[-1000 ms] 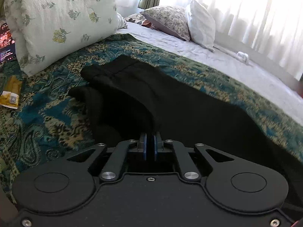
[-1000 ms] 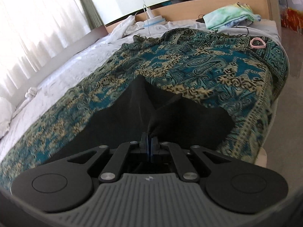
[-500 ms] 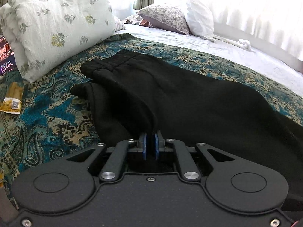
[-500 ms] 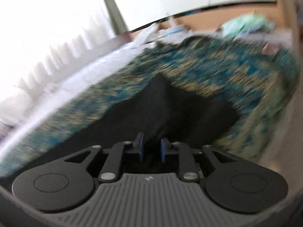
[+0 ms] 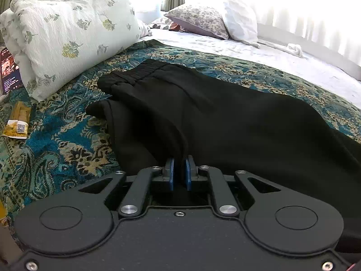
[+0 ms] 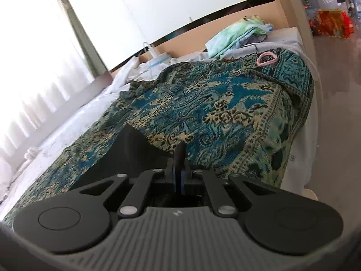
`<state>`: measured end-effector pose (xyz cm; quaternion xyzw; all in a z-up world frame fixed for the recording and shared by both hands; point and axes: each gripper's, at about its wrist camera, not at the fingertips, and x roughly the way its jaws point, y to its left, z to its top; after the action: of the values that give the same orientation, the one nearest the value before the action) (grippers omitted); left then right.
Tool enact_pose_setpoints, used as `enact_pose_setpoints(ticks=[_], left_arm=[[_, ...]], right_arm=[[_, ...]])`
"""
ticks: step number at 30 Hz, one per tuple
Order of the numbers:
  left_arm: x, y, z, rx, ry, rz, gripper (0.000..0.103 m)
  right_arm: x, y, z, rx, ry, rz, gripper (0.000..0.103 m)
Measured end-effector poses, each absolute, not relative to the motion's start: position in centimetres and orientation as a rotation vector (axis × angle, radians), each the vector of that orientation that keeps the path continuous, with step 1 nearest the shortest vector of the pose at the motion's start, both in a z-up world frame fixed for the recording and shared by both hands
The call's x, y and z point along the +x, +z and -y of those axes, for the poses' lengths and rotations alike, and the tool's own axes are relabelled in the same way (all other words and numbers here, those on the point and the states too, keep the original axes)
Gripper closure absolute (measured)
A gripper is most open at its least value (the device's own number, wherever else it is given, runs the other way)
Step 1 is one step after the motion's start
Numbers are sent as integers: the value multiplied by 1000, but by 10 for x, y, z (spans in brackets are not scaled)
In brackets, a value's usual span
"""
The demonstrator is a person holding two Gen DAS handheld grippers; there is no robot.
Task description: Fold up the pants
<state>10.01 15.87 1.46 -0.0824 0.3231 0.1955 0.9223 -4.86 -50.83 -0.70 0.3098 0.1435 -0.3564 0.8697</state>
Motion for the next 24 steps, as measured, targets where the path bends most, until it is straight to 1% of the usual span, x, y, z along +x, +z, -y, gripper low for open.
enact_pose_setpoints(ticks=[5, 7, 9, 10, 11, 12, 13, 14, 15, 17, 18, 19, 22, 24], left_arm=[[101, 16, -159, -172, 407, -672, 90], [101, 16, -160, -173, 405, -672, 90], [101, 16, -160, -172, 407, -671, 90], [101, 16, -160, -170, 408, -670, 89], [101, 15, -160, -169, 409, -670, 89], [101, 15, -160, -167, 411, -669, 89], [101, 15, -159, -164, 412, -669, 89], [101, 15, -159, -162, 412, -669, 89], [101, 15, -159, -160, 412, -669, 89], [101, 15, -158, -158, 410, -668, 89], [101, 15, -157, -155, 409, -667, 89], [100, 15, -157, -153, 407, -666, 89], [98, 16, -155, -136, 397, -661, 88], [96, 17, -155, -130, 390, -661, 85]], right_arm=[[-48, -2, 506, 537, -774, -290, 91], [-52, 0, 513, 550, -808, -275, 87], [-59, 0, 522, 574, -845, -268, 87], [-63, 0, 525, 585, -857, -262, 84], [-68, 0, 528, 595, -865, -251, 84], [-74, -1, 529, 602, -867, -241, 79], [-79, -1, 530, 610, -867, -232, 66], [-85, -2, 531, 621, -863, -220, 62], [-89, -1, 532, 628, -861, -212, 59], [-94, 1, 531, 634, -858, -203, 59], [-95, 3, 529, 629, -847, -203, 56], [-94, 5, 526, 621, -830, -208, 51], [-83, 13, 511, 560, -770, -236, 43], [-73, 17, 500, 523, -735, -252, 42]])
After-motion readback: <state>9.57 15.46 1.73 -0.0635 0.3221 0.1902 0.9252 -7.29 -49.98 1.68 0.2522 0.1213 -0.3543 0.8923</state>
